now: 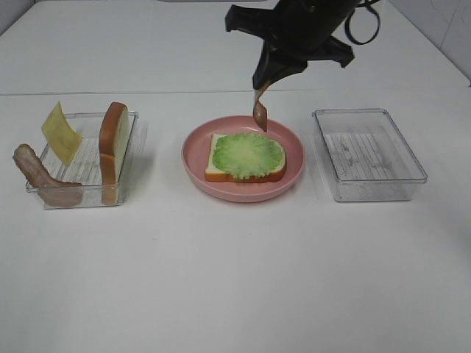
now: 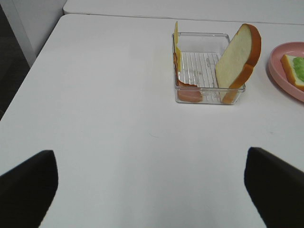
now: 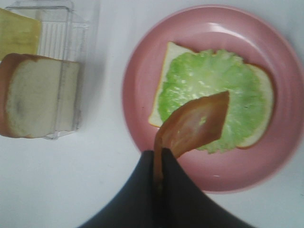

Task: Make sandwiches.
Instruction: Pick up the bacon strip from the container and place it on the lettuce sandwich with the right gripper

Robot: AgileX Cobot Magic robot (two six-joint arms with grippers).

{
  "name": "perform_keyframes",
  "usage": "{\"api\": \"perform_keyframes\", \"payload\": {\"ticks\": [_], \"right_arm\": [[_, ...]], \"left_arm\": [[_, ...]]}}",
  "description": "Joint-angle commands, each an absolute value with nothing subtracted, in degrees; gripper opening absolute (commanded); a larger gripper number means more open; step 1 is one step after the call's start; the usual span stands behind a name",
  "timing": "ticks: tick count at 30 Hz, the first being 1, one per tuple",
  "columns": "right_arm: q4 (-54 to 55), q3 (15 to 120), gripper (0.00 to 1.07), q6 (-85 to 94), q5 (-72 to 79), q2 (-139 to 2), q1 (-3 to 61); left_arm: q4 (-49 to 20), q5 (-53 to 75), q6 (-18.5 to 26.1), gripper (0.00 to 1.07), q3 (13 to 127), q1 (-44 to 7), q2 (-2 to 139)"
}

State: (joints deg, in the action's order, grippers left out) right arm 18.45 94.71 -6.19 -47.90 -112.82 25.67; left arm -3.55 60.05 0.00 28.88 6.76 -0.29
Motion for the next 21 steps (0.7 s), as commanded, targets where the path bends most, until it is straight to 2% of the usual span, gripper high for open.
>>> {"api": "perform_keyframes", "payload": {"ticks": [1,11,21], "right_arm": [[20.28,95.05,0.0,-4.3,-45.26,-115.05,27.22],[30.19,95.05,0.0,2.29,-40.16,-120.78,27.85],[31.0,95.05,0.0,2.75,-38.62,-123.64,27.73]], "left_arm": [[-3.72,59.24,0.0,1.02,28.59,6.88,-1.2],[-3.78,59.24,0.34,1.02,28.59,6.88,-1.2],[-3.78,59.24,0.4,1.02,28.59,6.88,-1.2]]}}
